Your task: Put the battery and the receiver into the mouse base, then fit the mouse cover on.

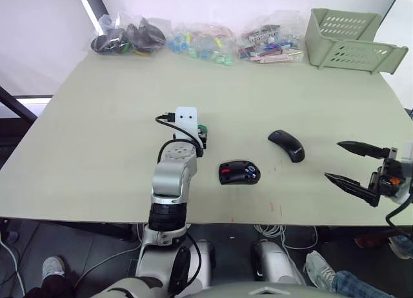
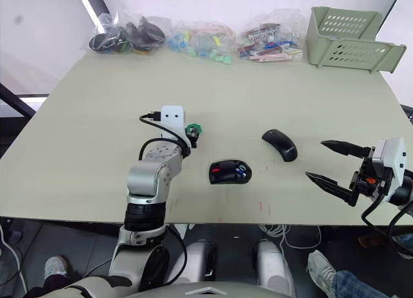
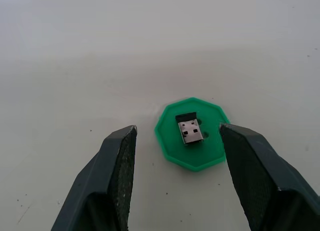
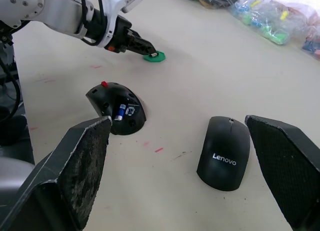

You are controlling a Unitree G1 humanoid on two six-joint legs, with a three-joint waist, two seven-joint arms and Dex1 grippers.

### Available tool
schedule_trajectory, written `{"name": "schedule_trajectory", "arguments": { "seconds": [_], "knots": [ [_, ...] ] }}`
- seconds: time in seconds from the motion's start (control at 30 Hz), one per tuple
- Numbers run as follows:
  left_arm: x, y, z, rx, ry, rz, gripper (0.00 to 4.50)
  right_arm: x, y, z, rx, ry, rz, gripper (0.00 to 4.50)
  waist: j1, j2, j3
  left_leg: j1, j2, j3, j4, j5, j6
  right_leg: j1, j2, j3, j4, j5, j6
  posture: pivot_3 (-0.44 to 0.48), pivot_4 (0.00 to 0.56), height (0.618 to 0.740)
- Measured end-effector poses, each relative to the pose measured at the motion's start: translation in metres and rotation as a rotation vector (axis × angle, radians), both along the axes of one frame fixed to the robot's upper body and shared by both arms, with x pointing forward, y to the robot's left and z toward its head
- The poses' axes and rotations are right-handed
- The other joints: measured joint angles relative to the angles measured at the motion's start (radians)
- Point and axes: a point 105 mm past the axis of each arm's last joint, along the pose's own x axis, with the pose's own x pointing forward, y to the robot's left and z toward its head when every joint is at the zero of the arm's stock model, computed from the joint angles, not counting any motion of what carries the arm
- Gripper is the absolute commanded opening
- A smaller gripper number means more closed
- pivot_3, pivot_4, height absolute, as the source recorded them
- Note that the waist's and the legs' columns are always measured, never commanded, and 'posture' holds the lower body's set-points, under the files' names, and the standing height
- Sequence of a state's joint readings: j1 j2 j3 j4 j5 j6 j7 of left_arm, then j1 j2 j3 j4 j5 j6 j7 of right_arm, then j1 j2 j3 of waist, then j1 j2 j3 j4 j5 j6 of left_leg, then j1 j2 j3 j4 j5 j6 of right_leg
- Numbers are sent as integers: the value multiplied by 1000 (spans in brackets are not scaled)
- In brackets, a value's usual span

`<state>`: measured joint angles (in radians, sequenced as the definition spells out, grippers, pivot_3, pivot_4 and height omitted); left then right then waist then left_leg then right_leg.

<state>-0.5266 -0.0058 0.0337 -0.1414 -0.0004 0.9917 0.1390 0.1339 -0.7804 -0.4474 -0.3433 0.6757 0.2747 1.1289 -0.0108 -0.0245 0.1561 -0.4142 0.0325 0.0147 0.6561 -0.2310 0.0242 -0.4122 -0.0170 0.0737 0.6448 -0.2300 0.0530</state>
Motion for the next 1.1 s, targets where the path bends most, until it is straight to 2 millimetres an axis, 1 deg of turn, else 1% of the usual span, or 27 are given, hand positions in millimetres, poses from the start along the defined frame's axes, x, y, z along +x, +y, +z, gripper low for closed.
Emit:
{"name": "schedule_trajectory", "arguments": {
  "seconds": [0.03, 0.07, 0.1, 0.17, 0.5, 0.63, 1.1],
  "knots": [
    [1, -1, 0, -1, 0, -1, 2709, 0, 0, 0, 0, -1, 1, 4500, 0, 0, 0, 0, 0, 0, 0, 0, 0, 0, 0, 0, 0, 0, 0, 0, 150, 740],
    [2, -2, 0, -3, -1, -3, 2439, 0, 0, 0, 0, -2, 1, 4500, 0, 0, 0, 0, 0, 0, 0, 0, 0, 0, 0, 0, 0, 0, 0, 0, 150, 740],
    [2, -2, 0, -2, -2, -4, 2280, 0, 0, 1, 1, -2, 1, 4500, 0, 0, 0, 0, 0, 0, 0, 0, 0, 0, 0, 0, 0, 0, 0, 0, 150, 740],
    [4, -3, 2, 0, -9, -4, 2280, 1, -1, 0, 3, 1, -3, 4500, 0, 0, 0, 0, 0, 0, 0, 0, 0, 0, 0, 0, 0, 0, 0, 0, 150, 740],
    [6, 2, -2, 15, -2, 24, 2280, 1, -1, 0, 3, 0, -4, 4500, 0, 0, 0, 0, 0, 0, 0, 0, 0, 0, 0, 0, 0, 0, 0, 0, 150, 740],
    [6, 3, -7, 8, 17, 31, 2280, 1, -1, 0, 3, 0, -4, 4500, 0, 0, 0, 0, 0, 0, 0, 0, 0, 0, 0, 0, 0, 0, 0, 0, 150, 740],
    [6, 0, -8, 1, 20, 25, 2280, 1, -1, 0, 5, -1, -3, 4500, 0, 0, 0, 0, 0, 0, 0, 0, 0, 0, 0, 0, 0, 0, 0, 0, 150, 740]
  ]
}}
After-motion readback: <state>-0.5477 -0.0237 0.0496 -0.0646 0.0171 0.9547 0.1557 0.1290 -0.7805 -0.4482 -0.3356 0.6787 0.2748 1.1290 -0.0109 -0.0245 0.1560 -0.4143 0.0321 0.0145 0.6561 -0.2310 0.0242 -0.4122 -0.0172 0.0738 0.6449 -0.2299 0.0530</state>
